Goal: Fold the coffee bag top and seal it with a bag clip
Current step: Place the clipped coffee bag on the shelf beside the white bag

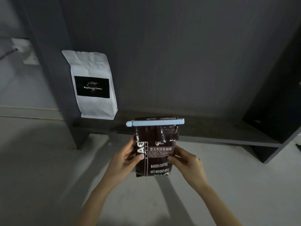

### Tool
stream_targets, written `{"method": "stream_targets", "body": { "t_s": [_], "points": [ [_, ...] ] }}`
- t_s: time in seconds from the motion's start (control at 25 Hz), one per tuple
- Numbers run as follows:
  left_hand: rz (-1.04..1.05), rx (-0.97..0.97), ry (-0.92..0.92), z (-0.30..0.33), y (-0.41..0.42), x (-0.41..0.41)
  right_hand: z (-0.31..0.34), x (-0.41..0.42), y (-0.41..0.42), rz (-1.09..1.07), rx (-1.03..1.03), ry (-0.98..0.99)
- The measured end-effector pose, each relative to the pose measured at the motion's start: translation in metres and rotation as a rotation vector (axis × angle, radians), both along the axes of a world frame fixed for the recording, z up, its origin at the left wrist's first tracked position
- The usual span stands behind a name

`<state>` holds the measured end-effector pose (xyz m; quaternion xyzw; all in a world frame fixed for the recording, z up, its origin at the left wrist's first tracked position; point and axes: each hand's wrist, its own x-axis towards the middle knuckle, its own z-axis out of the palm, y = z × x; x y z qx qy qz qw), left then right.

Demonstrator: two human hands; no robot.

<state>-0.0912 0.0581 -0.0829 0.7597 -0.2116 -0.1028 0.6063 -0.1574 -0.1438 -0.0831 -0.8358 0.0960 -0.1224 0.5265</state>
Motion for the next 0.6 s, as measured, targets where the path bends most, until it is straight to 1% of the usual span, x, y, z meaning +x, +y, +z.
{"method": "stream_targets", "body": {
  "t_s": [0.2, 0.32, 0.52, 0.6],
  "points": [
    [0.043, -0.055, -0.132, 0.051, 0.009, 0.052, 0.048, 0.059, 0.009, 0.004, -0.065, -0.087],
    [0.057, -0.055, -0.162, 0.07, 0.009, 0.091, 0.066, 0.096, 0.015, -0.029, -0.079, -0.126],
    [0.191, -0.057, -0.252, 0.072, -0.001, 0.141, 0.068, 0.15, 0.015, -0.039, -0.04, -0.115],
    [0.236, -0.074, -0.252, 0.065, -0.008, 0.151, 0.065, 0.163, 0.016, -0.057, -0.04, -0.104]
  ]
}}
